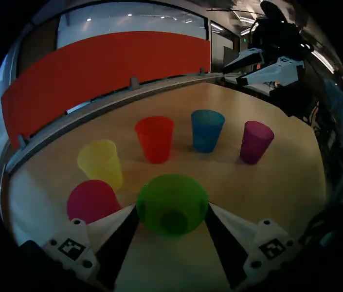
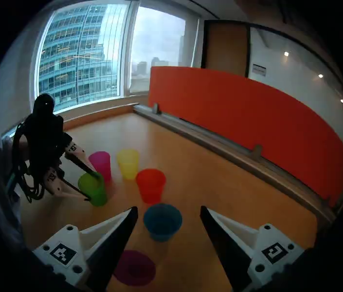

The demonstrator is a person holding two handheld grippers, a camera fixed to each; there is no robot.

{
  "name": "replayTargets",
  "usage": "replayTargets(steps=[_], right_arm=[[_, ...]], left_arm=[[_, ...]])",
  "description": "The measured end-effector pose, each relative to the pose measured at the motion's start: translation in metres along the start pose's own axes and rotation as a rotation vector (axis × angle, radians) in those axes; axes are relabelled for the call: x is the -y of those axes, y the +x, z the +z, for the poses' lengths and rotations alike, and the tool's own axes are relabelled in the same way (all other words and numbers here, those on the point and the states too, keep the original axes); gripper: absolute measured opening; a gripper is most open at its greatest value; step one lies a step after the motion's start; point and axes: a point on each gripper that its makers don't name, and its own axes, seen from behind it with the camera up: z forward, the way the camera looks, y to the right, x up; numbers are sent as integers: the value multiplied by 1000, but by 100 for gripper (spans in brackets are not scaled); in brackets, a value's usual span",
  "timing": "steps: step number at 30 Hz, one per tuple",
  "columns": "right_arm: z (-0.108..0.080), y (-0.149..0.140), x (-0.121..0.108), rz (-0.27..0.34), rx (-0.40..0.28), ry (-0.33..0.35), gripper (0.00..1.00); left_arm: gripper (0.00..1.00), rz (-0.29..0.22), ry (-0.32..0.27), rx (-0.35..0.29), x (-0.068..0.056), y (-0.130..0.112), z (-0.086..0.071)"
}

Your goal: Pour water

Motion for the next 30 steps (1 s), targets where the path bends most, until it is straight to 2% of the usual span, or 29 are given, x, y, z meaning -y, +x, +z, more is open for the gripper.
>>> replayTargets(steps=[6, 19, 30], right_arm=[[10, -11, 3, 1, 26, 10, 100], [37, -40, 11, 25, 86, 42, 100], [51, -58, 11, 29, 133, 47, 99]], left_arm=[[88, -21, -12, -23, -1, 7, -4], [88, 4, -11, -65, -6, 20, -19], [88, 4, -16, -93, -10, 28, -29]])
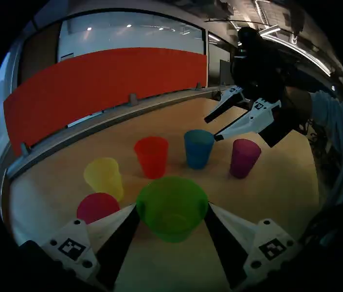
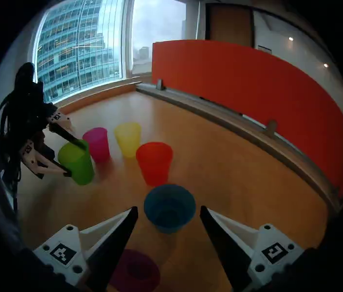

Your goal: Pour water

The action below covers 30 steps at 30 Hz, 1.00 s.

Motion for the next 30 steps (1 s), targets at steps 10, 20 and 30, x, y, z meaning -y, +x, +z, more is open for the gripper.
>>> replayTargets(steps=[10, 20, 30], right_arm=[[15, -13, 0, -3, 39, 2, 100], [30, -19, 0, -12, 67, 2, 100], [44, -21, -3, -20, 85, -3, 100]], left_arm=[[88, 1, -2, -18, -2, 7, -8], [88, -13, -7, -26, -3, 8, -12], [88, -18, -1, -28, -2, 6, -15]])
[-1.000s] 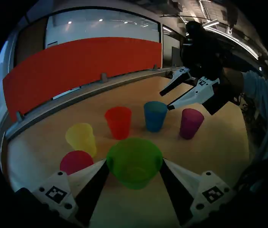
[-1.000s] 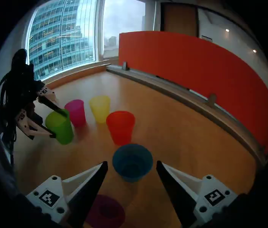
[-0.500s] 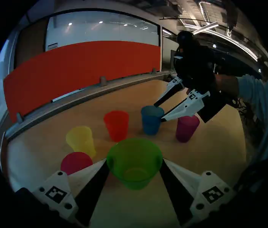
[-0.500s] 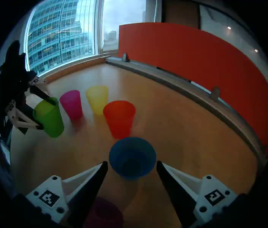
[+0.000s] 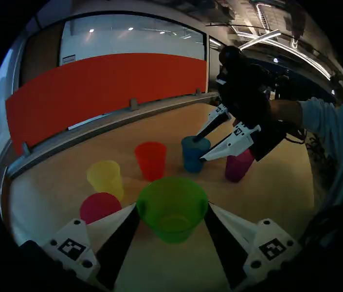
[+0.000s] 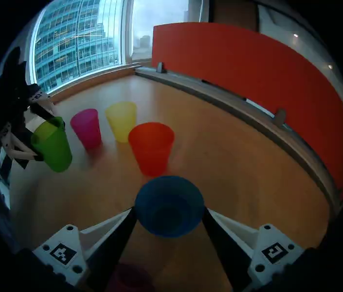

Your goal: Pour water

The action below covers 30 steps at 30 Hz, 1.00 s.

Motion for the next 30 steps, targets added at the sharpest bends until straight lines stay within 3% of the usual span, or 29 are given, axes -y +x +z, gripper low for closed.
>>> replayTargets(steps=[7, 18, 30], right_arm=[[4, -1, -1, 3, 0, -8, 92], [0, -2, 1, 31, -14, -3, 91], [-31, 23, 5, 39, -117, -28, 91]], left_arm=[[88, -3, 6, -4, 2, 1, -3], [88, -7, 11, -8, 3, -1, -4], [88, -14, 16, -33, 2, 8, -11]])
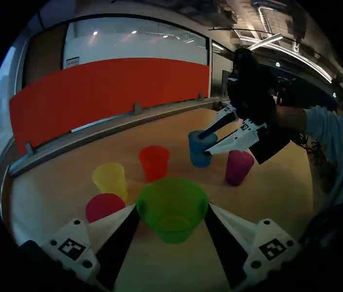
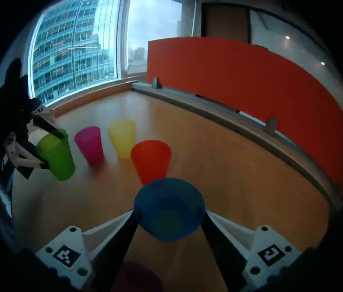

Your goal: Pour water

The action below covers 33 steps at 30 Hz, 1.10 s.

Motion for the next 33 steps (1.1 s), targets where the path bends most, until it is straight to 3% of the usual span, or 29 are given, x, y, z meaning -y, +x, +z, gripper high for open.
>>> replayTargets(steps=[19, 33], right_arm=[[-64, 63, 23, -7, -251, -34, 91], [-94, 98, 42, 2, -434, -42, 91]], left_arm=[[88, -17, 45, -124, 6, 34, -26], [88, -34, 45, -215, 3, 57, -39]])
